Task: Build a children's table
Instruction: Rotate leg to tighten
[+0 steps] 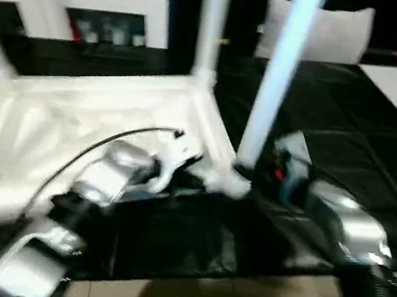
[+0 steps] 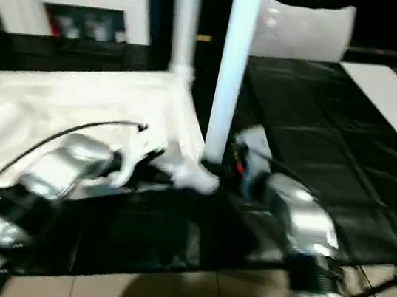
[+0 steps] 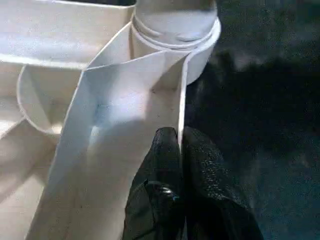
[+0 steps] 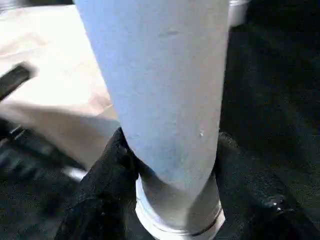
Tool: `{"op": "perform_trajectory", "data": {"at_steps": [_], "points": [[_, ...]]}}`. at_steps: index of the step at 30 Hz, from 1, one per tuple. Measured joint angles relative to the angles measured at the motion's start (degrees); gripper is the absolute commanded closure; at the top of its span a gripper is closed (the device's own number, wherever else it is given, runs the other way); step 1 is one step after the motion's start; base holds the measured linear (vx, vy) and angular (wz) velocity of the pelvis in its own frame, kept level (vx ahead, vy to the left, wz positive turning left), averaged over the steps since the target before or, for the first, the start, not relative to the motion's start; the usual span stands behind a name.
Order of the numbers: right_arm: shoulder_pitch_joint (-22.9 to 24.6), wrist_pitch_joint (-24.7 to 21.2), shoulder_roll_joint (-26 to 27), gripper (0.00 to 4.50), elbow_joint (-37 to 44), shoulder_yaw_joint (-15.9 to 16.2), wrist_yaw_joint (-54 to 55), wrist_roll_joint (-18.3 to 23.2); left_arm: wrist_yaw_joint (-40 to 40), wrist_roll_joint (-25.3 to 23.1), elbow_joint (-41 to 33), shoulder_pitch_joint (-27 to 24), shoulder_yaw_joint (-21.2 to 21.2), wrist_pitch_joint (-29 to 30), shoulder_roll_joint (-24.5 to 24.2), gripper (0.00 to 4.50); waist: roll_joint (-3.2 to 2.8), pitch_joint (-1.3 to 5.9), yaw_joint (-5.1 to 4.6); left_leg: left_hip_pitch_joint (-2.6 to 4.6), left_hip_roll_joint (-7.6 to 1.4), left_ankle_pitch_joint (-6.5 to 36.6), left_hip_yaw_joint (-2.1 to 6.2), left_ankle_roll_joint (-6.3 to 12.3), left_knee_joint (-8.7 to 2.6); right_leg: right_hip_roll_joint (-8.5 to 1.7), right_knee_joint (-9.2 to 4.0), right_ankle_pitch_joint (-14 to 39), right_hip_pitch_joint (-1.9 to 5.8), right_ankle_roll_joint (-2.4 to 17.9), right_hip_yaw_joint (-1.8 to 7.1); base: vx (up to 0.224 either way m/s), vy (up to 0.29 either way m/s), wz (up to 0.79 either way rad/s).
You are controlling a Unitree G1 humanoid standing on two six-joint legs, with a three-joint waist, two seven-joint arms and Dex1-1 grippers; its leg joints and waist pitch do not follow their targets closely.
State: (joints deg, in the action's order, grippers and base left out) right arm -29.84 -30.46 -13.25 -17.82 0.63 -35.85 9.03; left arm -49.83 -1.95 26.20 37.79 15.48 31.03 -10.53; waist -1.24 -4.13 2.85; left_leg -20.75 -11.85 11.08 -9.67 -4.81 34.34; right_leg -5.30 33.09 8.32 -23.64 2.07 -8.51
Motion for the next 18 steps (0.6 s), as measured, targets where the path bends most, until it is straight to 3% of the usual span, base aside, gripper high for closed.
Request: {"op": "perform_trajectory", "data": {"at_steps": [1,4,8,15,18], "points": [[-0.19,0.54,0.50,2.56,-0.49,-0.24,1.26,-0.09,1.14,0.02,0.03,0.00,-0.09,0.20,0.72,4.50,0.00,0.00,-0.11,-0.04,0.00,0.01,0.00,0.01,-0.04,0.00,0.00,0.00,-0.03,-0.01,-0.02,0.000,0.000,0.00],[-0.17,1.37,1.04,1.87,-1.02,-1.71,2.13,0.40,2.61,0.04,0.07,-0.01,-0.50,0.00,2.03,4.50,-0.01,0.00,0.23,-0.27,-0.01,-0.09,0.04,0.16,-0.16,0.02,0.03,-0.14,-0.23,0.03,-0.07,0.000,0.000,0.00],[0.61,0.84,1.12,1.69,0.29,-2.32,1.47,1.69,1.67,0.06,-0.09,-0.02,-0.37,-0.50,1.67,4.50,-0.07,0.02,0.52,-0.33,-0.02,-0.17,0.06,0.36,-0.31,0.05,0.03,-0.22,-0.35,0.23,-0.06,0.000,0.000,0.00],[1.38,1.44,-2.96,0.95,1.38,-0.50,-5.01,2.28,-2.69,0.28,-0.52,-0.19,1.23,-2.96,-1.51,4.50,-0.10,0.00,0.86,-0.29,-0.01,-0.13,0.04,0.41,-0.30,0.03,0.01,-0.23,-0.35,0.25,-0.06,0.000,0.000,0.00],[1.52,3.04,-5.66,0.79,1.36,0.01,-9.00,2.59,-5.55,0.63,-0.96,-0.78,2.10,-4.74,-3.12,4.50,-0.12,-0.01,1.45,-0.26,0.00,-0.10,0.04,0.36,-0.28,0.02,0.01,-0.18,-0.34,0.16,-0.05,0.000,0.000,0.00]]}}
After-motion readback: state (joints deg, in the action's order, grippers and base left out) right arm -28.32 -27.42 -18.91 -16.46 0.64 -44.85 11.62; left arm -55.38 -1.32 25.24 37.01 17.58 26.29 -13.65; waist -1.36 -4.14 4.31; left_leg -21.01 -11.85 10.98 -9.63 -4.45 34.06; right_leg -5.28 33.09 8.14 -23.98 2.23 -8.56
